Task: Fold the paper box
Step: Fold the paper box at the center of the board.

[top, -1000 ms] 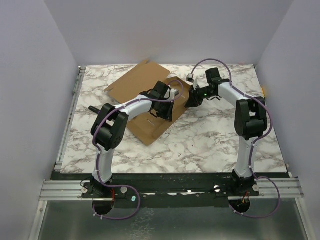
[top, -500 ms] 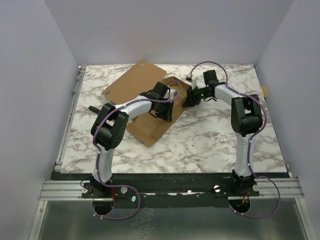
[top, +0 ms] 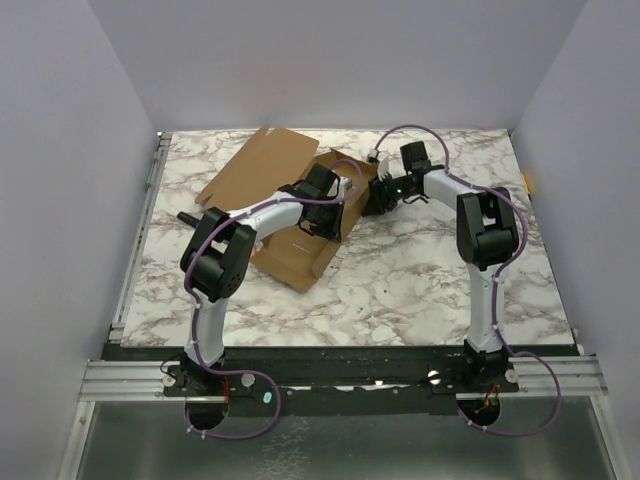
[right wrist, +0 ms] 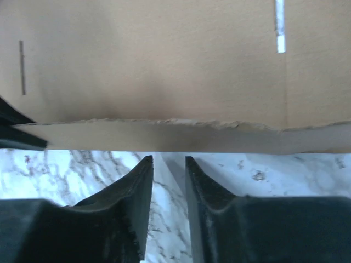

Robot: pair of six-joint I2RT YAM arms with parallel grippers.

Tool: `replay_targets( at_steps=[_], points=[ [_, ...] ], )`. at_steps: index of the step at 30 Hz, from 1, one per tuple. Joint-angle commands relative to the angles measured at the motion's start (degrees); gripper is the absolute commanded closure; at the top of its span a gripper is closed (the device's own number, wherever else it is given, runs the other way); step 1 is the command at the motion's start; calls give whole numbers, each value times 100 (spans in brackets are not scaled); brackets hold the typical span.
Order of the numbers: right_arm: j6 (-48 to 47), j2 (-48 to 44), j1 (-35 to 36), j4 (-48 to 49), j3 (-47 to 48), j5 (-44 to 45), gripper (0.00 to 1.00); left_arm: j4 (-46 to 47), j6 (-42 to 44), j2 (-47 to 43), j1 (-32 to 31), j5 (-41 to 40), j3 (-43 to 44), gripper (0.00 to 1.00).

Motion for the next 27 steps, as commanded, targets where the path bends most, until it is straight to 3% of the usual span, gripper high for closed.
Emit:
replay_targets(
  at_steps=[1,6,10,14,20,27],
  points=[
    [371,-514,-176,86,-309,-672,62,165,-182,-304,202,154,-281,98],
    [1843,-1430,-778,1433,-1706,-1766,37,1205,-882,-749,326,935,-879,100],
    [3792,-1985,-1111,3636,-3079,-2194,14,2047,-1528,-1058,328,1494,-1191,100],
    [5168,-2054,-1151,5121,-3814,-2326,2,2791,-2174,-1342,310,1817,-1471,100],
    [6944,-1828,-1149,6954,-4031,-2350,0,3978,-3038,-1510,184,2150,-1967,100],
    [8406,-1309,-1101,8443,-3875,-2321,0,4471,-3350,-1301,-274,2132,-2056,100]
  ],
)
